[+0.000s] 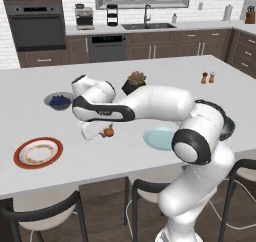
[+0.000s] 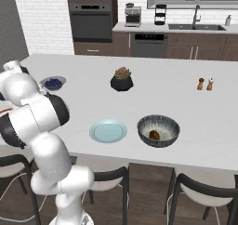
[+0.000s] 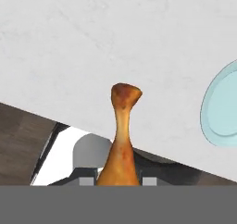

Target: Pick the chicken drumstick and mushroom from their plates and place them in the bowl. Then put the bowl in the fridge.

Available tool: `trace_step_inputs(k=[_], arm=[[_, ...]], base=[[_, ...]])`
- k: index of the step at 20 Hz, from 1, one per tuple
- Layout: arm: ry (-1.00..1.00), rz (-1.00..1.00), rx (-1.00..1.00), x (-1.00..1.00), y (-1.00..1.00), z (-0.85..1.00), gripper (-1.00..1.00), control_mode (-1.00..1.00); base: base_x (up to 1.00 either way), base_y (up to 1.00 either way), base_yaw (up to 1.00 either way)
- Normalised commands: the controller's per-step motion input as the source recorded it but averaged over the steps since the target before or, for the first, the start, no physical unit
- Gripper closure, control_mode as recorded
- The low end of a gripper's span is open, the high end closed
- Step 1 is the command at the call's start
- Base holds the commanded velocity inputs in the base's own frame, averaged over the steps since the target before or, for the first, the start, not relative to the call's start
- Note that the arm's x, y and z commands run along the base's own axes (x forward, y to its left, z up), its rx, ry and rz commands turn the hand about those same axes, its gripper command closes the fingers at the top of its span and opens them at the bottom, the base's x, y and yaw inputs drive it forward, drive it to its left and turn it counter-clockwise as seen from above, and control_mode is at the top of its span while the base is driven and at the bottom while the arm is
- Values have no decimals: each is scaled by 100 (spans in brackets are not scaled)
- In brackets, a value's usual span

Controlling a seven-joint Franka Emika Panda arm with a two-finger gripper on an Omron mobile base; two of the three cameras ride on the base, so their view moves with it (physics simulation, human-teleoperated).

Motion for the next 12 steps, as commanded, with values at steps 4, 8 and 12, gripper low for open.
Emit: trace_step_inputs(k=[4,8,12], arm=[[-15,-13,0,0,-100,32,100,-100],[-1,-14,5,0,-100,31,100,-100],[0,-17,6,-2,-100,29,100,-100]], base=[[0,0,0],[0,0,0],[0,0,0]])
